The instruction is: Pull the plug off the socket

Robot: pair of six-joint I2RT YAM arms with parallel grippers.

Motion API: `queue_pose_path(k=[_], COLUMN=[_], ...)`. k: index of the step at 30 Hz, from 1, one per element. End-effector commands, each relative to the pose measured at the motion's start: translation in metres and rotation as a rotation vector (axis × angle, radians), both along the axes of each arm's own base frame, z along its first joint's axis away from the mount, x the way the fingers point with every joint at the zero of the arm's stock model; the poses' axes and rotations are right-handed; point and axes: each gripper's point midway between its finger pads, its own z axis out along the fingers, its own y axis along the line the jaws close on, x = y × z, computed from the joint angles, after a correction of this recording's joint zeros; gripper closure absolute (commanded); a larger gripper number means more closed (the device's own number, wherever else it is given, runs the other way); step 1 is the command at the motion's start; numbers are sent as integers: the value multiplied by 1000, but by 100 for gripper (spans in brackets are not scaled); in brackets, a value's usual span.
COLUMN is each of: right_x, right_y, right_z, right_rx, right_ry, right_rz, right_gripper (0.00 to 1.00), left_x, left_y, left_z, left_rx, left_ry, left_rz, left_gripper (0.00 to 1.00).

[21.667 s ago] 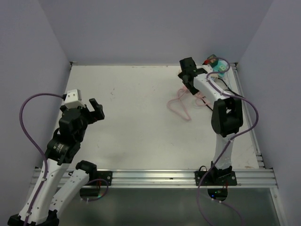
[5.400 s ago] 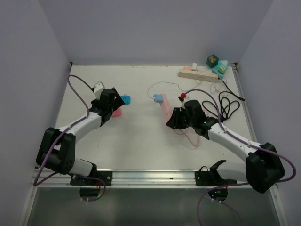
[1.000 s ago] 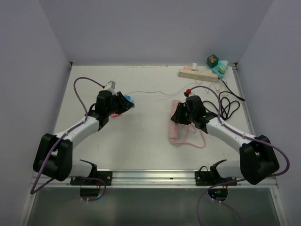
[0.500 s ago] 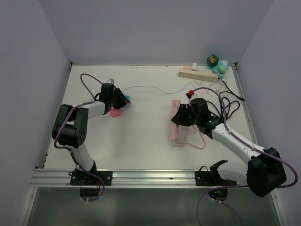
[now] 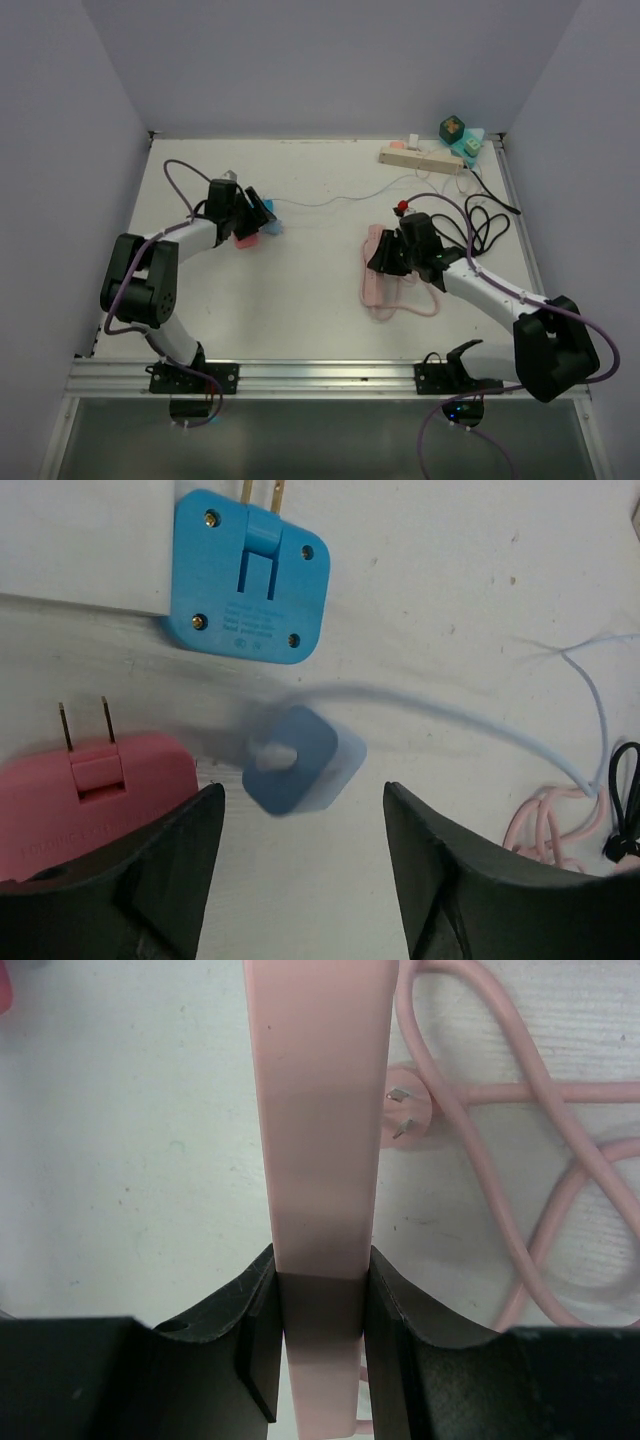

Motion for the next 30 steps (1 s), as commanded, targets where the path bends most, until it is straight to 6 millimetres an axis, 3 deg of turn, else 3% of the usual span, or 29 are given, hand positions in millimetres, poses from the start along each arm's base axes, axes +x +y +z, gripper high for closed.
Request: queue_pose_path(k=[1,9,17,20,25,30], right_x=[10,21,24,24,22,23], right_y=[5,15,7,-3,-51,-98], right_z=[4,-8,-33,-44,-67,-59], right_rx=[13,-5,-75,-112,-180,-231], right_ry=[5,93,171,223,328,350], right_rz=[-12,-2,-50,-77,-214,-309], right_gripper=[100,100,100,100,100,100], left_x=[1,-16,-52,-67,-90,-99], left_y=[12,27,66,85,114,125], left_z=[35,91,150,153,136,131], left_rx=[37,102,292,381,512,553], left_ry=[-86,-176,-336,-362,-339,-351], left_rz=[14,4,47,76,141,171], left_gripper=[30,12,5,4,4,5])
